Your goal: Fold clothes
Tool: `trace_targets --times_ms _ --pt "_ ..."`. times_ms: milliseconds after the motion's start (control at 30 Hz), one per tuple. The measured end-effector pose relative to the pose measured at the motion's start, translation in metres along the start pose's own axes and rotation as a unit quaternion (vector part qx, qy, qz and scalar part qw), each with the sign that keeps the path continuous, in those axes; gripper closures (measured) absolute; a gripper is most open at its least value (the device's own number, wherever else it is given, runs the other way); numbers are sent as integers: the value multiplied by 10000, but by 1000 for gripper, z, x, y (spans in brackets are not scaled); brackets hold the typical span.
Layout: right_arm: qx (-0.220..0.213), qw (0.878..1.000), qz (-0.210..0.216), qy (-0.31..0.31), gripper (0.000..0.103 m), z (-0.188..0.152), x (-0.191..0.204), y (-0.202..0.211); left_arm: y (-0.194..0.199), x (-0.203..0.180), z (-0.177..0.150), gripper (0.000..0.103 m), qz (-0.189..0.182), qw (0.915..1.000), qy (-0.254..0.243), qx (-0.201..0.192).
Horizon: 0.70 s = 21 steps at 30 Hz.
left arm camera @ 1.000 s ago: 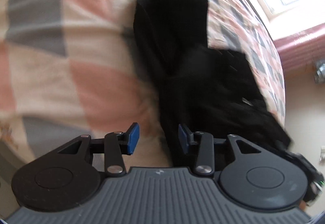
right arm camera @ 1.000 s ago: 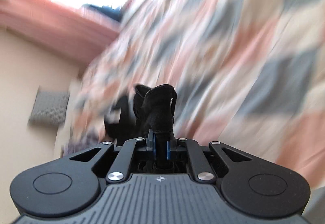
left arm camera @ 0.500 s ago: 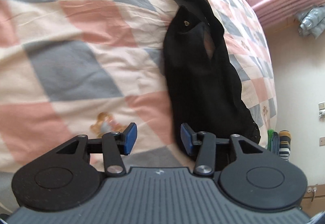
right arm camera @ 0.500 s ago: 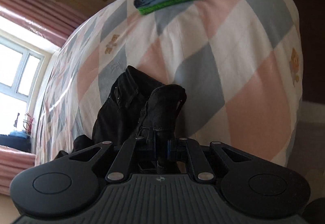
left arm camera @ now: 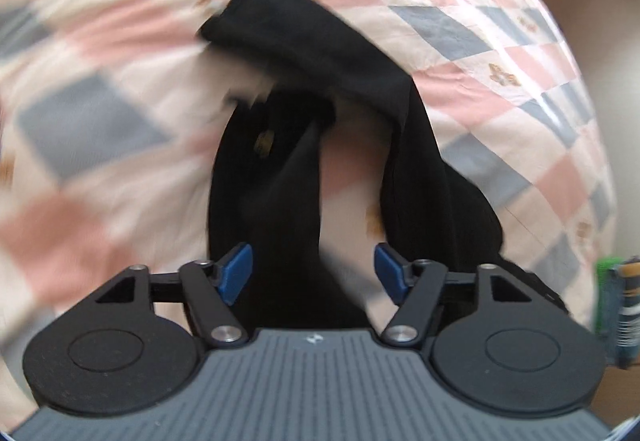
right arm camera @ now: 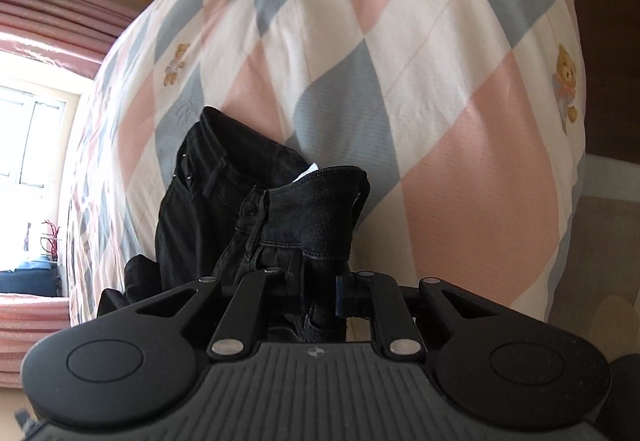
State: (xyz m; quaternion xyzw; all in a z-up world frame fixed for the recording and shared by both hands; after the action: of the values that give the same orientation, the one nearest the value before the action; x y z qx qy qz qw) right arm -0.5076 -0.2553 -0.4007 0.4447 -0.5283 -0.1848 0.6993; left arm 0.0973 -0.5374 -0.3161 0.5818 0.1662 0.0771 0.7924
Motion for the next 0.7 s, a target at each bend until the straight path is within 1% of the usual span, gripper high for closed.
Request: trace_targets --times_ms 33,100,167,200,233,267,300,333,400,433,467,500,533,567,633,700 --pt "12 10000 -16 -24 86 1 -1 -1 -13 -7 11 33 239 9995 -181 64" --pt "44 9999 -25 -126 79 2 -2 -3 -43 -17 27 33 747 9955 -528 261" --pt "60 9997 -60 -245 78 3 -2 -5 -71 -15 31 42 1182 9892 -703 499" --pt "62 9996 -49 -262 78 3 -1 -5 -82 -12 31 68 1286 9875 -693 590" --pt "62 9996 -34 -273 78 3 0 -5 -88 -7 30 95 1213 9889 -579 640" --pt "48 9998 -1 -214 85 4 3 -3 -88 -1 29 97 1059 9916 -402 627" --pt "5 10000 -1 -65 91 5 9 1 -82 5 27 97 914 9942 -232 526" --pt "-24 10000 79 35 92 7 17 5 -70 12 26 98 782 9962 -127 354" --pt "-96 9988 458 168 93 13 42 16 -34 34 28 98 577 9983 14 -67" --pt "-128 9972 655 345 93 18 60 22 -11 49 29 98 459 9984 142 -309" --pt "-163 9947 855 551 93 21 80 28 17 68 29 99 318 9971 350 -600" --pt "-193 9908 1110 745 93 23 102 35 49 89 26 99 178 9936 615 -934" --pt "-200 9865 1357 900 93 25 121 43 84 112 21 99 36 9875 894 -1295" --pt "-210 9810 1600 1081 93 26 139 51 120 135 11 99 -114 9796 1152 -1643" --pt "-209 9690 1990 1449 93 25 165 67 183 177 -23 98 -295 9622 1583 -2195" --pt "-154 9612 2219 1634 94 22 175 78 225 212 -71 97 -398 9481 1943 -2488"
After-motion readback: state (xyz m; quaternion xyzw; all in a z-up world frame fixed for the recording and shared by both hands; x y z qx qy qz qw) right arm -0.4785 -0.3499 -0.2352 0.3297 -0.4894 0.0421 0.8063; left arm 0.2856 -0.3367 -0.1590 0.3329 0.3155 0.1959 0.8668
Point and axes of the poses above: each gripper's, at about its wrist camera, not at the fingertips, and y roughly against the way its jaws point, x to its left, z to its top, the point moved 5 cm from there along -y, roughly the way its jaws point, and after that the axes turned 4 degrees about -y, right-handed, at the moved point
